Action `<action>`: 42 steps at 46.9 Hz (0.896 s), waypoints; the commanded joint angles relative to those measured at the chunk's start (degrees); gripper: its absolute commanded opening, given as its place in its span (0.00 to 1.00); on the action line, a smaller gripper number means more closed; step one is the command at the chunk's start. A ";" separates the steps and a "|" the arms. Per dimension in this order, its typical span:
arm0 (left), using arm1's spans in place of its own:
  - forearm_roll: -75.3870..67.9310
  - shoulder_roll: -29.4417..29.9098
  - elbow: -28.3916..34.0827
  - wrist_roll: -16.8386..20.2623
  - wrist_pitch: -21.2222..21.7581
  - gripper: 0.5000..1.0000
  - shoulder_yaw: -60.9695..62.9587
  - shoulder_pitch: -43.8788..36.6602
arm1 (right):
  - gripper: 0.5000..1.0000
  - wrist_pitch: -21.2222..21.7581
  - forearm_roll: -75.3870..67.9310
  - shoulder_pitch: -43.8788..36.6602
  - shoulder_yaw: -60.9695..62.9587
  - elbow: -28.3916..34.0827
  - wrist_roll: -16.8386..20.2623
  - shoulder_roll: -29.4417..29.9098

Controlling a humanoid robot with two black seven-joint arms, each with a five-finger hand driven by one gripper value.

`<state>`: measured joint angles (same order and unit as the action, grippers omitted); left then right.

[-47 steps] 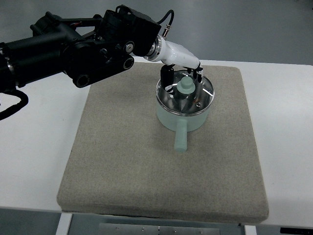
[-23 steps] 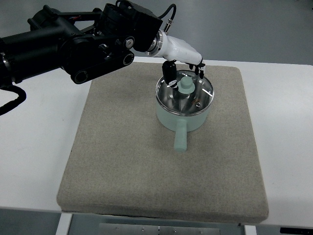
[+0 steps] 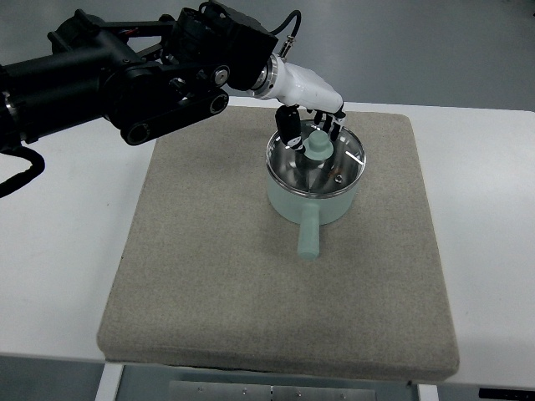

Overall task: Place lid left of pot with left hand
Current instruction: 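Lower the left hand onto the lid knob and close fingers around it, then lift the glass lid off the pot with the left hand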

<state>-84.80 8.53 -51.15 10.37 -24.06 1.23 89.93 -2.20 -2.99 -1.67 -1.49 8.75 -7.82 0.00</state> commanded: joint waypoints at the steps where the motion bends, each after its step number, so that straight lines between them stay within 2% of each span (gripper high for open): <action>1: -0.02 0.00 0.00 0.00 -0.02 0.39 0.09 -0.02 | 0.85 0.00 0.00 0.00 0.00 0.04 0.00 0.00; 7: -0.11 0.00 0.00 0.00 -0.02 0.26 0.09 -0.02 | 0.85 0.00 0.00 0.00 0.00 -0.05 0.00 0.00; 11: -0.11 0.08 -0.09 0.00 -0.02 0.23 0.44 -0.02 | 0.85 0.00 0.00 0.00 0.00 -0.05 0.00 0.00; 15: -0.11 0.17 -0.35 0.00 -0.02 0.15 0.44 -0.11 | 0.85 0.00 0.00 0.00 0.00 0.04 0.00 0.00; 18: -0.19 0.43 -0.35 0.00 -0.11 0.02 0.44 -0.02 | 0.85 0.00 0.00 0.00 0.00 0.04 0.00 0.00; 19: -0.19 0.44 -0.35 0.00 -0.11 0.00 0.44 -0.02 | 0.85 -0.09 0.00 0.00 0.00 0.04 0.00 0.00; 33: -0.19 1.14 -0.35 0.00 -0.02 0.00 0.35 1.74 | 0.85 -0.09 0.00 0.00 0.00 0.04 0.00 0.00; 42: 0.16 3.60 -0.35 0.00 -0.11 0.00 0.27 4.55 | 0.85 0.00 0.00 0.00 0.00 0.04 0.00 0.00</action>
<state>-84.76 11.21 -51.51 10.36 -24.08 1.41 93.52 -2.20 -2.99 -1.67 -1.49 8.77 -7.82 0.00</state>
